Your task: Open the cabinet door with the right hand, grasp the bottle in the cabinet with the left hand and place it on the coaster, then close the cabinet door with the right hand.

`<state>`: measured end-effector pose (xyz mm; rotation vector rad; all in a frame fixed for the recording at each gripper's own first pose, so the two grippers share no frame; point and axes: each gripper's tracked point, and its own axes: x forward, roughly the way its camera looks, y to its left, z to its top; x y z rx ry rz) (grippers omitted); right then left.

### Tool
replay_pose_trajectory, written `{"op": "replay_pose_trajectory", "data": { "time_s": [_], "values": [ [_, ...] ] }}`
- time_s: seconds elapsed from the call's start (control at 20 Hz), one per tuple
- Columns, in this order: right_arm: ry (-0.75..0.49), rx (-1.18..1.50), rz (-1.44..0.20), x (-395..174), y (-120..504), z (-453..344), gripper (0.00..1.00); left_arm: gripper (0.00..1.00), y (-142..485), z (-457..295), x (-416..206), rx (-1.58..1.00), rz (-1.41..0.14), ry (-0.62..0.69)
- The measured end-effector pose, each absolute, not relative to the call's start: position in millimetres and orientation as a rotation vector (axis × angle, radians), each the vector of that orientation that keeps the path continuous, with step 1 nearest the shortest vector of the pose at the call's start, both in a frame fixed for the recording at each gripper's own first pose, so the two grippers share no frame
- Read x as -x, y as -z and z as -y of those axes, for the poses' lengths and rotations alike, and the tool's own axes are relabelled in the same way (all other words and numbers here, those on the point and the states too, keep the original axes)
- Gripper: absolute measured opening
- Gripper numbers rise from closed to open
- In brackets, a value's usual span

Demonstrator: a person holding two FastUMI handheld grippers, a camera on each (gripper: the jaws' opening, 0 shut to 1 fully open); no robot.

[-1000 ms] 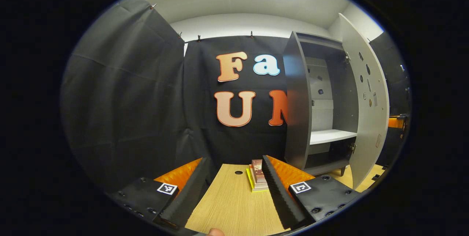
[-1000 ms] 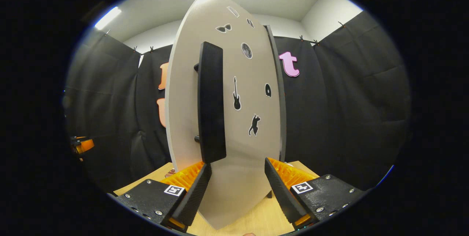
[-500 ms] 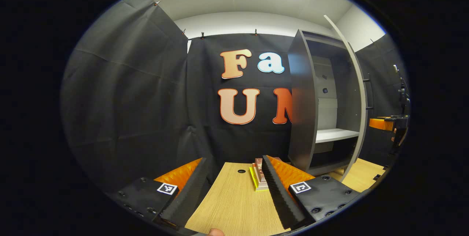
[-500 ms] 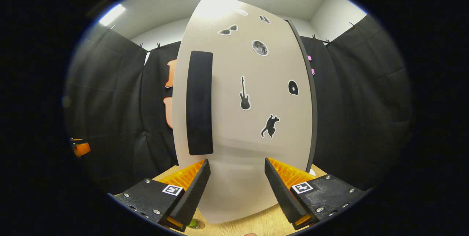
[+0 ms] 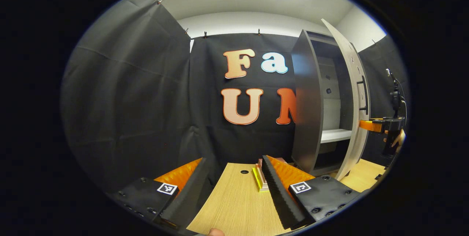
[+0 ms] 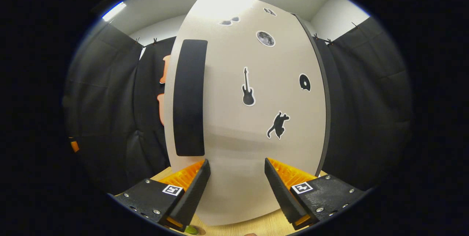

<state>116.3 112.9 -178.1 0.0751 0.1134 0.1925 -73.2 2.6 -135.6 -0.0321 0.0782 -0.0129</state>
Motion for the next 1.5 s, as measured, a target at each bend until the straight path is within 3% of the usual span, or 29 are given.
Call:
{"op": "replay_pose_trajectory", "data": {
  "time_s": [0.55, 0.6, 0.7, 1.5],
  "values": [
    [-0.180, -0.107, -0.146, -157, 190, -126, 0.92, 0.96, 147, -15, 62, 0.046, -0.090, 0.007],
    [-0.176, -0.105, -0.148, -160, 191, -128, 0.87, 0.96, 147, -17, 61, 0.045, -0.090, 0.004],
    [-0.166, -0.098, -0.149, -163, 191, -130, 0.92, 0.96, 148, -19, 59, 0.044, -0.090, 0.003],
    [-0.104, -0.080, -0.187, -184, 196, -128, 0.92, 0.97, 137, -37, 54, -0.003, -0.072, -0.060]
  ]
}}
